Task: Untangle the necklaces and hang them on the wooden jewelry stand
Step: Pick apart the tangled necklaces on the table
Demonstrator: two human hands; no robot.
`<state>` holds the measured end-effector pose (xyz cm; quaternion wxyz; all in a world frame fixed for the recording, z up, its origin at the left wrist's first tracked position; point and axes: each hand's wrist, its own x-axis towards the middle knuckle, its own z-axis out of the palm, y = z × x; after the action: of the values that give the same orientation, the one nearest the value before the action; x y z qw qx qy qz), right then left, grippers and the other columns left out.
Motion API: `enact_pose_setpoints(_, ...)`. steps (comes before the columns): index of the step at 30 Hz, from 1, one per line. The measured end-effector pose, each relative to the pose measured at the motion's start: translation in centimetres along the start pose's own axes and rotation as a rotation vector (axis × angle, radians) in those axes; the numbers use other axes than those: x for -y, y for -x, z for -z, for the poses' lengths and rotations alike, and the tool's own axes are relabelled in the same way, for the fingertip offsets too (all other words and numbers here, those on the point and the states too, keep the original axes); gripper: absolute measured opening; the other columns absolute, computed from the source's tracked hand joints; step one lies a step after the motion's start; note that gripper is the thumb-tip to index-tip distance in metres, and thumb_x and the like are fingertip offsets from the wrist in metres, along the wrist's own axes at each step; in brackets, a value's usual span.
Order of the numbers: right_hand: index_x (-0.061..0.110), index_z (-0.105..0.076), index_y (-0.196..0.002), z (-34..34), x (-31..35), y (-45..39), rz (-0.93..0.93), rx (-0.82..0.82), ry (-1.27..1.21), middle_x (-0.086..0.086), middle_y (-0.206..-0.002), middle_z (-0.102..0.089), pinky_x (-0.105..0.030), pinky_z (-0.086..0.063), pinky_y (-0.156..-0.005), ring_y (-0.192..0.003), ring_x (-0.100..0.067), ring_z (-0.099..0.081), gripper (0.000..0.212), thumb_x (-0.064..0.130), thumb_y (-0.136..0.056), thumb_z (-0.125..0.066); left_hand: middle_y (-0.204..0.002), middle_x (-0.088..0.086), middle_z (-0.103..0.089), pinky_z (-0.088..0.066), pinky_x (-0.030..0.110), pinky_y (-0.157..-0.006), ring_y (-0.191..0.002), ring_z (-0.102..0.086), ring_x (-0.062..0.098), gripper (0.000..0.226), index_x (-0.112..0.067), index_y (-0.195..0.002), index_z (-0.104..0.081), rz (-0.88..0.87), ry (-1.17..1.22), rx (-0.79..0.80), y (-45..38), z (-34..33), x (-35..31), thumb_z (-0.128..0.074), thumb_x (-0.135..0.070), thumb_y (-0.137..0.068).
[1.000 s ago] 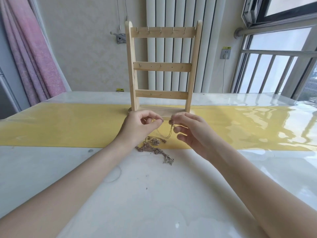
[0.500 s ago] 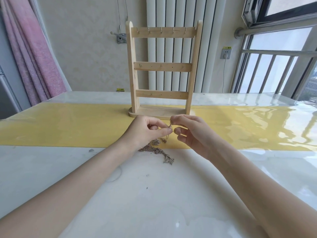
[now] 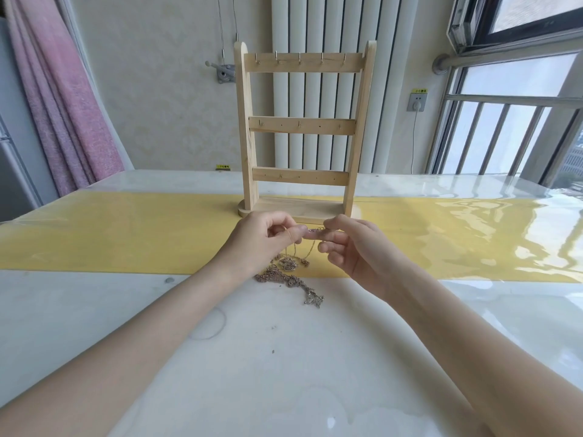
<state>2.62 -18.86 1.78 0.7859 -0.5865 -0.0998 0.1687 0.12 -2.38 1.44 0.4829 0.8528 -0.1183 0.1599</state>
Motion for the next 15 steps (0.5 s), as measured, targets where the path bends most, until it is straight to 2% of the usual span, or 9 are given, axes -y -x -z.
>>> enact_pose_setpoints(3,0.005,-0.053,-0.080,-0.1,0.1,-0.1,-0.014,-0.003,-0.074,-0.008,-0.066,-0.062,-0.016,-0.045,-0.046,-0.050,-0.012,-0.055,0.015,0.004,-0.093,-0.047,-0.051,-0.011,-0.044,-0.028,0.017,-0.045,-0.044,-0.032,0.003,0.026,-0.018,-0.065,-0.061,0.045,0.047,-0.016,0.0,0.0,-0.1,-0.060,-0.023,-0.091)
enact_pose_setpoints(6,0.007,-0.051,-0.077,0.8,0.4,-0.5,0.017,-0.157,-0.237,-0.004,-0.061,-0.054,-0.015,-0.043,-0.045,-0.046,-0.010,-0.049,0.017,0.004,-0.093,-0.047,-0.056,-0.008,-0.039,-0.029,0.014,-0.045,-0.045,-0.033,0.004,0.022,-0.014,-0.076,-0.065,0.146,0.232,-0.037,0.1,0.2,-0.3,-0.054,-0.019,-0.094)
enact_pose_setpoints(10,0.012,-0.042,-0.076,2.7,0.3,-0.9,0.127,-0.381,-0.041,-0.002,-0.061,-0.044,-0.017,-0.032,-0.049,-0.049,-0.011,-0.038,0.019,0.001,-0.091,-0.046,-0.073,-0.003,-0.057,-0.038,0.013,-0.047,-0.056,-0.051,0.005,0.019,-0.012,-0.087,-0.069,0.256,0.408,-0.038,0.2,0.5,-0.5,-0.052,-0.010,-0.095)
enact_pose_setpoints(15,0.010,-0.045,-0.079,3.3,0.4,-1.2,0.216,-0.476,0.089,-0.002,-0.060,-0.047,-0.018,-0.037,-0.051,-0.050,-0.011,-0.042,0.015,0.000,-0.089,-0.047,-0.081,0.000,-0.065,-0.051,0.015,-0.062,-0.067,-0.062,0.004,0.016,-0.011,-0.090,-0.069,0.247,0.426,-0.013,0.3,0.3,-0.5,-0.057,0.000,-0.089)
